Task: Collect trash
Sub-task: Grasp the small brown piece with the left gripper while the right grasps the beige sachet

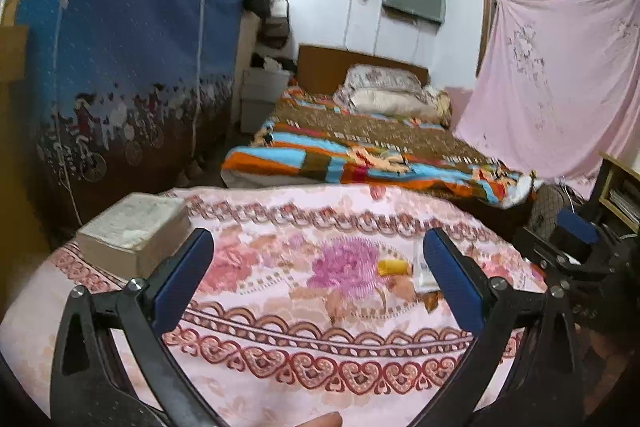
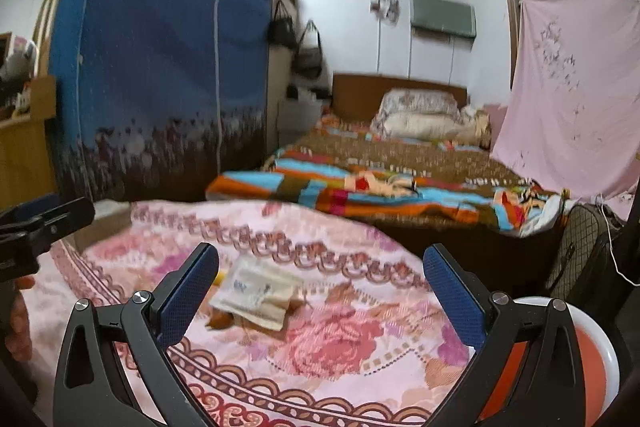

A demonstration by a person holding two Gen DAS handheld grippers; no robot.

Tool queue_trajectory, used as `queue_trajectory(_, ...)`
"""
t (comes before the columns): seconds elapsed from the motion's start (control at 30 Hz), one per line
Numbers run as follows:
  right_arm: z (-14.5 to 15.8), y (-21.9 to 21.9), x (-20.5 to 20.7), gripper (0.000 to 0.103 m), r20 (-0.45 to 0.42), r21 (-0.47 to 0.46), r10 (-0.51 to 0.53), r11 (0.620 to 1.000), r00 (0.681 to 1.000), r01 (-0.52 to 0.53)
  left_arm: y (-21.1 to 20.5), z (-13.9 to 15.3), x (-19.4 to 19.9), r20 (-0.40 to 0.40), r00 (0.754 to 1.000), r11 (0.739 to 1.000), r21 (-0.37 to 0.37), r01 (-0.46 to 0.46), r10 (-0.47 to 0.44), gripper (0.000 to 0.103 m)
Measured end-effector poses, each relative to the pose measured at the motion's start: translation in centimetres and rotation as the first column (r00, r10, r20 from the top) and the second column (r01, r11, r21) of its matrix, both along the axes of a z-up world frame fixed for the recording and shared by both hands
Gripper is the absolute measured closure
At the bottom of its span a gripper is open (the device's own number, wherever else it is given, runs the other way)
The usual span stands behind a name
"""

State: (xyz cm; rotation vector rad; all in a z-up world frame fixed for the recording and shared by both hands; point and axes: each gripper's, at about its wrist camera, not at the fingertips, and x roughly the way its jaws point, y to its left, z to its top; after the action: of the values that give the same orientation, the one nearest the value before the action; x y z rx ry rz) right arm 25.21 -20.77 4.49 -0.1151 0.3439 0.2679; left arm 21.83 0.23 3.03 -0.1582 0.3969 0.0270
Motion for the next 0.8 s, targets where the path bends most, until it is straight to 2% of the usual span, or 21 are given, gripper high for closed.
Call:
queue_trajectory(0.07,-0.2,-0.1,0.4,0.003,-0.029,0.003,-0.001,1.000,1.000,0.001,-0.3,-0.4,0.6,-0.038,0.999,1.000,-0.002,0.027,-0.027,0.014)
queue_trajectory(0.17,-0.6,-0.4,1.2,0.016,-0.084,0.019,0.005,1.000,0.996,-0.004,-0.8,-0.8,1.2,-0.080,0.995,0.998,-0.002,0.065,-0.065,0.019)
queue_trajectory(0.23,-1.0,-0.7,1.8,0.017,-0.128,0.038,0.016,0.999,0.992,-0.011,-1.1,-1.0,1.6,-0.103,0.990,0.996,-0.003,0.092,-0.092,0.025)
queue_trajectory(0.37,-1.6,-1.3,2.8,0.028,-0.199,0.082,0.045,0.996,0.979,-0.029,-2.0,-1.5,2.3,-0.148,0.974,0.985,-0.016,0.173,-0.174,0.035)
queue_trajectory(0.43,-1.8,-1.4,3.3,0.031,-0.228,0.098,0.054,0.995,0.972,-0.033,-2.4,-1.7,2.7,-0.174,0.961,0.977,-0.031,0.211,-0.213,0.043)
queue_trajectory(0.6,-2.5,-2.0,4.3,0.038,-0.292,0.144,0.075,0.989,0.953,-0.034,-3.6,-2.8,4.1,-0.257,0.914,0.949,-0.093,0.300,-0.314,0.056)
queue_trajectory(0.8,-2.9,-2.5,4.8,0.039,-0.327,0.185,0.089,0.982,0.941,-0.028,-5.7,-3.9,5.5,-0.344,0.857,0.923,-0.119,0.366,-0.384,0.073)
